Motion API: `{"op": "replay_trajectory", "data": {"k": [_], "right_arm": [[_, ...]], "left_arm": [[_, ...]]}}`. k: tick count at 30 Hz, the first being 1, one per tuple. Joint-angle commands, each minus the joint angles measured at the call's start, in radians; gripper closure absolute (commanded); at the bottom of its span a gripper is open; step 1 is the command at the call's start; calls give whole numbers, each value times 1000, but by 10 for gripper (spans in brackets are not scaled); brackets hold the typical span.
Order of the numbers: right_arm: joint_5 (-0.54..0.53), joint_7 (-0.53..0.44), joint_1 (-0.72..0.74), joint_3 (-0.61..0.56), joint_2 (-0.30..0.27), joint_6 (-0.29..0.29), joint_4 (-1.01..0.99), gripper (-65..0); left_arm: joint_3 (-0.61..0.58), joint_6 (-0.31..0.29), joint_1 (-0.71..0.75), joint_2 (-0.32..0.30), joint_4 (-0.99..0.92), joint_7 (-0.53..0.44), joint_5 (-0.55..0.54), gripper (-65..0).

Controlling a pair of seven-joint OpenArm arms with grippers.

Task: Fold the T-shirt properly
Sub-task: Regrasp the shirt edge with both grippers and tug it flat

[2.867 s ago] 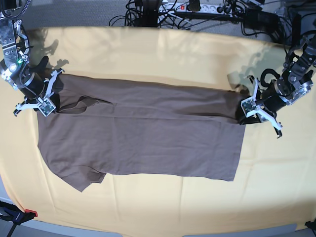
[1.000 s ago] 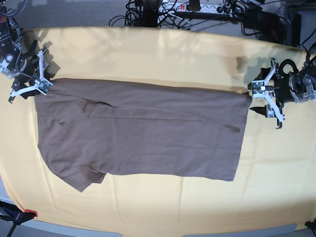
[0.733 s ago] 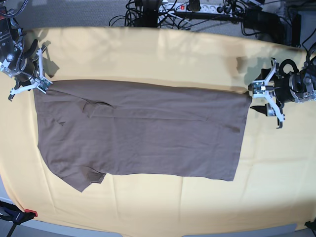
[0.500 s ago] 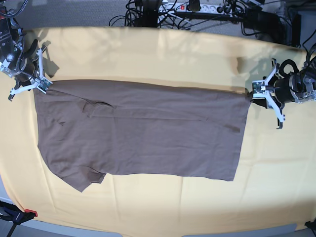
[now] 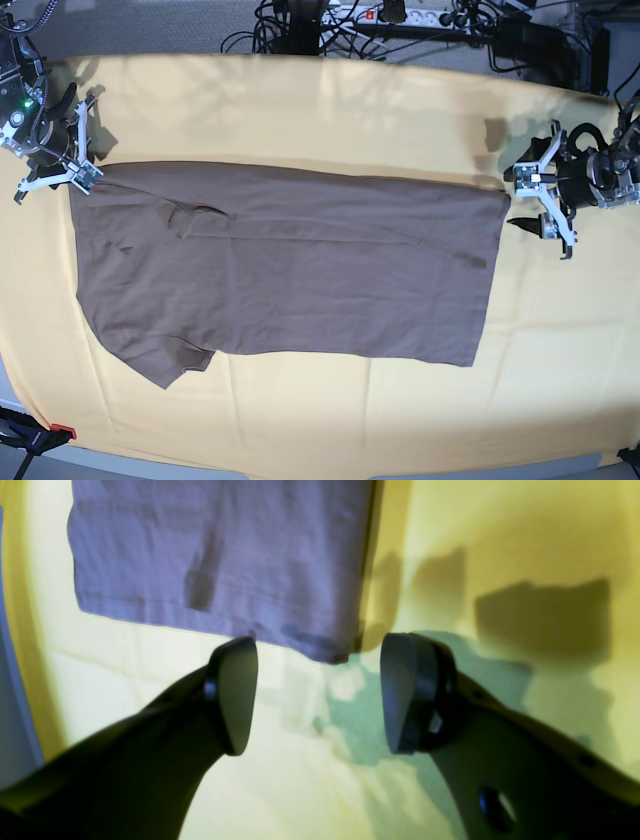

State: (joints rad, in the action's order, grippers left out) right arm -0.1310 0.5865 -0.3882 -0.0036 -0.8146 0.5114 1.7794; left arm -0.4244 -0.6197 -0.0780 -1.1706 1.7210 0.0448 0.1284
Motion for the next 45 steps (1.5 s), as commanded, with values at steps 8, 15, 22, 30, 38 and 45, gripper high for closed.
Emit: {"op": "replay_trajectory", "data": {"k": [8, 15, 22, 30, 38, 45], "right_arm": [[-6, -7, 3, 10, -22, 1, 10, -142], [-6, -7, 3, 10, -22, 1, 10, -142], [-7, -7, 3, 10, -22, 1, 10, -142], [-7, -7, 3, 10, -22, 1, 10, -142], [-6, 1, 3, 10, -22, 1, 10, -142], [-6, 0, 4, 10, -22, 1, 10, -142]], "left_arm": [[13, 9, -14, 44, 3, -15, -8, -390], [12, 10, -18, 80, -60, -44, 28, -390], [12, 10, -20, 90, -111, -120, 86, -390], [-16, 35, -26, 124, -127, -120, 101, -377], [-175, 35, -133, 134, -169, -116, 160, -324], [-204, 35, -195, 153, -208, -116, 159, 0]]}}
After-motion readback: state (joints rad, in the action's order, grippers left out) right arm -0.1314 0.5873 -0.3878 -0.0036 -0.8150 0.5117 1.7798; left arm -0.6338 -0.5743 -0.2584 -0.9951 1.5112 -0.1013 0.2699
